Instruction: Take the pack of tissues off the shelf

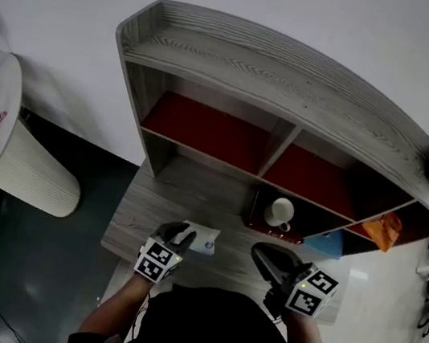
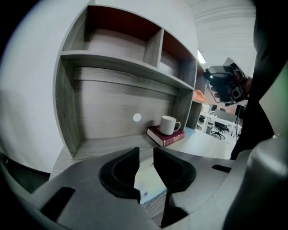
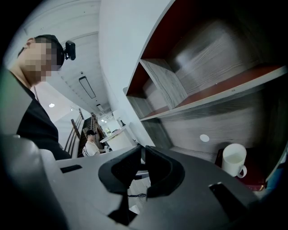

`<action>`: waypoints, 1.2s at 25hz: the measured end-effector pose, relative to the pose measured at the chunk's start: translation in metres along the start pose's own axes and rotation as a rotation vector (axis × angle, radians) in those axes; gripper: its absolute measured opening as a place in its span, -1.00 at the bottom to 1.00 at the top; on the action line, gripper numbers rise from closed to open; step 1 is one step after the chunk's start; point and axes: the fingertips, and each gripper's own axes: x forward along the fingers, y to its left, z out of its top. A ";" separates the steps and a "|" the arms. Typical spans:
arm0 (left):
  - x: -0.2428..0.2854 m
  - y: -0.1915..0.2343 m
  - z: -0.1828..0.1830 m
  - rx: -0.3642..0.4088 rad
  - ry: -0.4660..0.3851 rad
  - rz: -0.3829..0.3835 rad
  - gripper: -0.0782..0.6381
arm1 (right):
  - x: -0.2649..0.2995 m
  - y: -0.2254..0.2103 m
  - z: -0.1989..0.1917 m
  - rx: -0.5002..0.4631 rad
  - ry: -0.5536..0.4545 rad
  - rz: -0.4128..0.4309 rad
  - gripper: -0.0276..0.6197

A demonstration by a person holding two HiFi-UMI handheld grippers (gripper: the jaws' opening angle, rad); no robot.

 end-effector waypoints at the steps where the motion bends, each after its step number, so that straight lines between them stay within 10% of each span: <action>1: -0.004 0.001 0.002 -0.007 -0.014 0.010 -0.50 | 0.002 0.003 -0.001 -0.001 0.001 0.005 -0.85; 30: -0.087 -0.069 0.170 0.021 -0.317 0.063 -0.74 | -0.060 0.001 -0.011 0.031 -0.089 0.022 -0.85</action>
